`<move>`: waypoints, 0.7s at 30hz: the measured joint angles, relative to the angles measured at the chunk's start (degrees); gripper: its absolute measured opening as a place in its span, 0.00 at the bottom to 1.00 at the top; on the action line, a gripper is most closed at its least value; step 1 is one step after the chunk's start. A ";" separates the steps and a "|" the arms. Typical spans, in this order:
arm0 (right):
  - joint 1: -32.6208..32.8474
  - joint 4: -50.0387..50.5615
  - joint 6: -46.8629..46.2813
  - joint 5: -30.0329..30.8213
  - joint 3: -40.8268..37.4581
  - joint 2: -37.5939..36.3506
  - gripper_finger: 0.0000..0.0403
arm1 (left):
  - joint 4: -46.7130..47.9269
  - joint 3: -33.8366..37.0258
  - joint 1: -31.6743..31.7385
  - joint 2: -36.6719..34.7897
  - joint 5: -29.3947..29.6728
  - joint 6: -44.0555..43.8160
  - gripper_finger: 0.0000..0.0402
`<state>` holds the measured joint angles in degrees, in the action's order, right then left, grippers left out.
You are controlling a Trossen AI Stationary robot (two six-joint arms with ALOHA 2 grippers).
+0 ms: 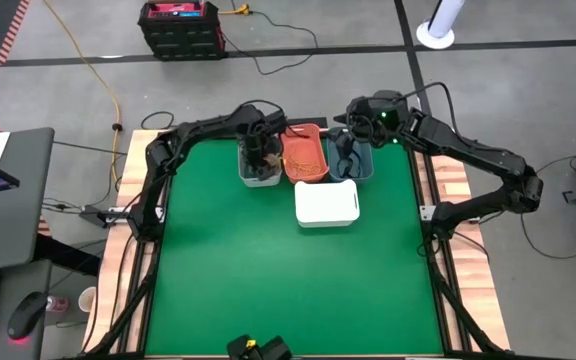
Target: Sort rubber bands into baskets
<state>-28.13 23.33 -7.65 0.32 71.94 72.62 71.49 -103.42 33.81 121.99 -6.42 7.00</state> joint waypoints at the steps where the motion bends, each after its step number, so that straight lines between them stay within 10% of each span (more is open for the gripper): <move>1: 0.10 0.02 -0.11 0.05 0.00 0.00 0.79 | -0.65 0.69 0.04 0.00 0.50 2.25 0.47; 21: 0.15 -0.02 -1.08 0.04 0.00 0.00 0.79 | -9.68 4.42 0.15 -0.03 2.91 35.88 0.47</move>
<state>-27.99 23.31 -8.73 0.36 71.94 72.62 61.81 -99.00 33.95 121.97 -3.51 42.88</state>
